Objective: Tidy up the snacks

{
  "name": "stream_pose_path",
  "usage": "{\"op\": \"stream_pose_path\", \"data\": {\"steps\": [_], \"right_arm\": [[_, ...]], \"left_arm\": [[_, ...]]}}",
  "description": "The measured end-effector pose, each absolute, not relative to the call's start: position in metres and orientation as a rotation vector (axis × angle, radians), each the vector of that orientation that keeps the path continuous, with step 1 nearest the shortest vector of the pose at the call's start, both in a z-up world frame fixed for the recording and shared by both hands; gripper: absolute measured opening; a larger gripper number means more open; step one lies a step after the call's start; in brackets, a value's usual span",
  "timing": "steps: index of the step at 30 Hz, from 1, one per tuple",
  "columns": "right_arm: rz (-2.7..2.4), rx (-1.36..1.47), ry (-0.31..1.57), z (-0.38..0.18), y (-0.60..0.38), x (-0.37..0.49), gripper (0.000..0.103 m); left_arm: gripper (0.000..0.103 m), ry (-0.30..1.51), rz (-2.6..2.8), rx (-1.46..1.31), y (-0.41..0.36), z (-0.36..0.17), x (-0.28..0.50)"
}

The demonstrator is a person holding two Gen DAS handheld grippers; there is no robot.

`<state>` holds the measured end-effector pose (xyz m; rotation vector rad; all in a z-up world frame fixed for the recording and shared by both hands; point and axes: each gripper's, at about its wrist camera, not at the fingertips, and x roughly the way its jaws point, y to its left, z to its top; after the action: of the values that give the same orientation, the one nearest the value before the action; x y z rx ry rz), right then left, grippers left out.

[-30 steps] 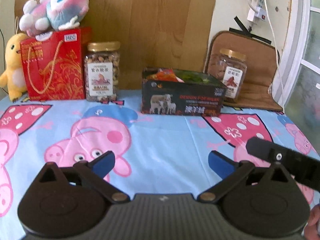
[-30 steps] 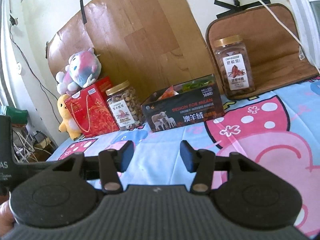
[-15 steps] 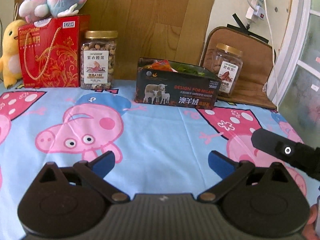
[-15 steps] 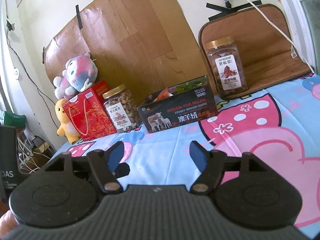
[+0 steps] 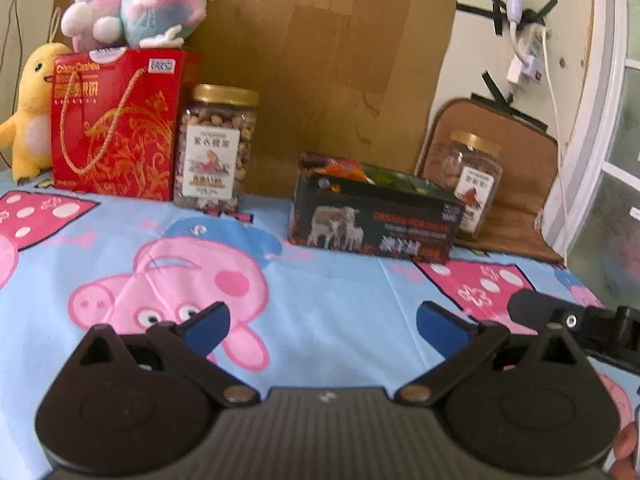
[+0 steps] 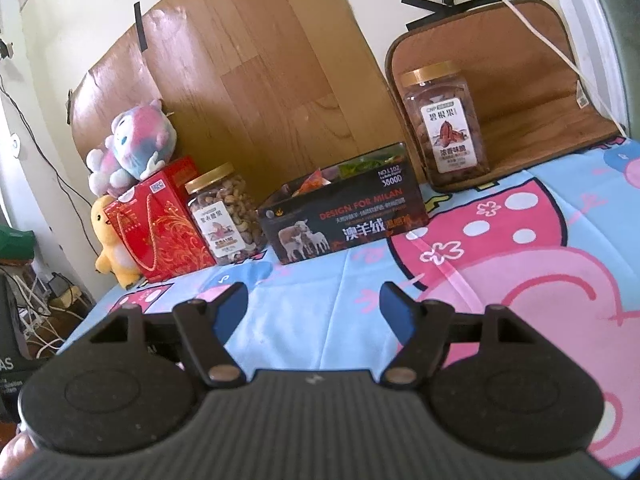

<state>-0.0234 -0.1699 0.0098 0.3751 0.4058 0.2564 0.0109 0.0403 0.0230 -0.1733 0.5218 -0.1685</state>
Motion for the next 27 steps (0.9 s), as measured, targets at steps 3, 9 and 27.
{"op": "stream_pose_path", "data": {"steps": [3, 9, 27], "right_arm": [[0.24, 0.359, 0.403, 0.006, -0.167, -0.019, 0.075], [0.224, 0.348, 0.419, -0.001, -0.165, -0.009, 0.075], [0.227, 0.361, 0.428, -0.005, -0.164, -0.006, 0.075]], "left_arm": [[0.103, 0.492, -0.141, -0.158, 0.041, 0.017, 0.014], [0.103, 0.532, -0.142, -0.165, 0.04, 0.002, 0.025], [0.103, 0.621, -0.124, -0.177, 0.04, -0.006, 0.034]]}}
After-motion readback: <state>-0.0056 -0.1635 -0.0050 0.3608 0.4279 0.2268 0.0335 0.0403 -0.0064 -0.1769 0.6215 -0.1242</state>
